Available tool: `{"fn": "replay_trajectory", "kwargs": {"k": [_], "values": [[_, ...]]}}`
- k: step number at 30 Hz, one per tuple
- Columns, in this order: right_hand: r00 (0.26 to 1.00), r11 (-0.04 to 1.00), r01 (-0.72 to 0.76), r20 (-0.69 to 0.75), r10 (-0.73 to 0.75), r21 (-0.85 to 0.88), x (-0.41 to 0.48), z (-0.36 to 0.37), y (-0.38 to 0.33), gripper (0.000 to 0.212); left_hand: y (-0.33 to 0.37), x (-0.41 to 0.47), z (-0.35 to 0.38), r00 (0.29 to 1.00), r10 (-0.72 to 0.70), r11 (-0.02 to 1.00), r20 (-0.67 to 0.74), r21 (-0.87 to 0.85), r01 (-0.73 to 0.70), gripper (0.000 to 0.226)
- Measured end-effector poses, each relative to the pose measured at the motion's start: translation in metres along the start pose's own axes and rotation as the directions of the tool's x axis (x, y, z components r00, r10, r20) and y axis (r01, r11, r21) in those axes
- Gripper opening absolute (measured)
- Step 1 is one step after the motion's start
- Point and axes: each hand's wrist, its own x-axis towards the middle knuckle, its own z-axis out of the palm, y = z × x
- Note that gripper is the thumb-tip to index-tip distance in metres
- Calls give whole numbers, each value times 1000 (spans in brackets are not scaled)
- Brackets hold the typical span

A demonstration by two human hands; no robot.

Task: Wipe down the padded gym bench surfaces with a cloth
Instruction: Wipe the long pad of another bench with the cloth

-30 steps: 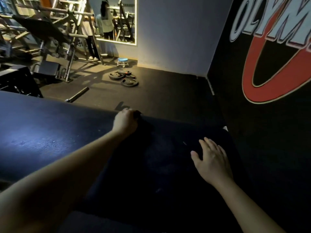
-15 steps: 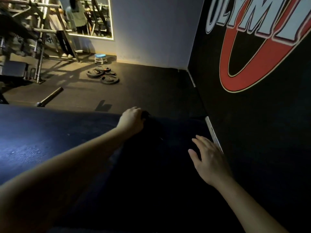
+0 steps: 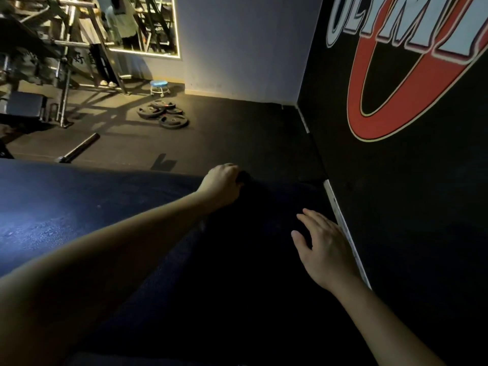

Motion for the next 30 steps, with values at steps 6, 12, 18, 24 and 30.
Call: {"fn": "replay_trajectory", "kwargs": {"k": [6, 12, 18, 24, 30], "values": [[1000, 1000, -7, -15, 6, -25, 0, 1, -1, 52, 48, -115, -30, 933, 322, 920, 160, -288, -268, 18], [1000, 1000, -2, 19, 2, -4, 2, -3, -2, 53, 12, -46, -8, 973, 229, 973, 18, -36, -228, 39], [1000, 1000, 1, 20, -1, -8, -1, -5, -3, 52, 27, -28, 2, 998, 28, 995, 48, -92, -23, 20], [1000, 999, -3, 11, 4, -47, 2, 0, -5, 53, 48, -108, -11, 930, 354, 928, 102, -166, -335, 20], [1000, 1000, 6, 26, -6, 2, 0, -4, -3, 51, 47, 3, 25, 1000, -23, 1000, 12, 6, 22, 25]]}}
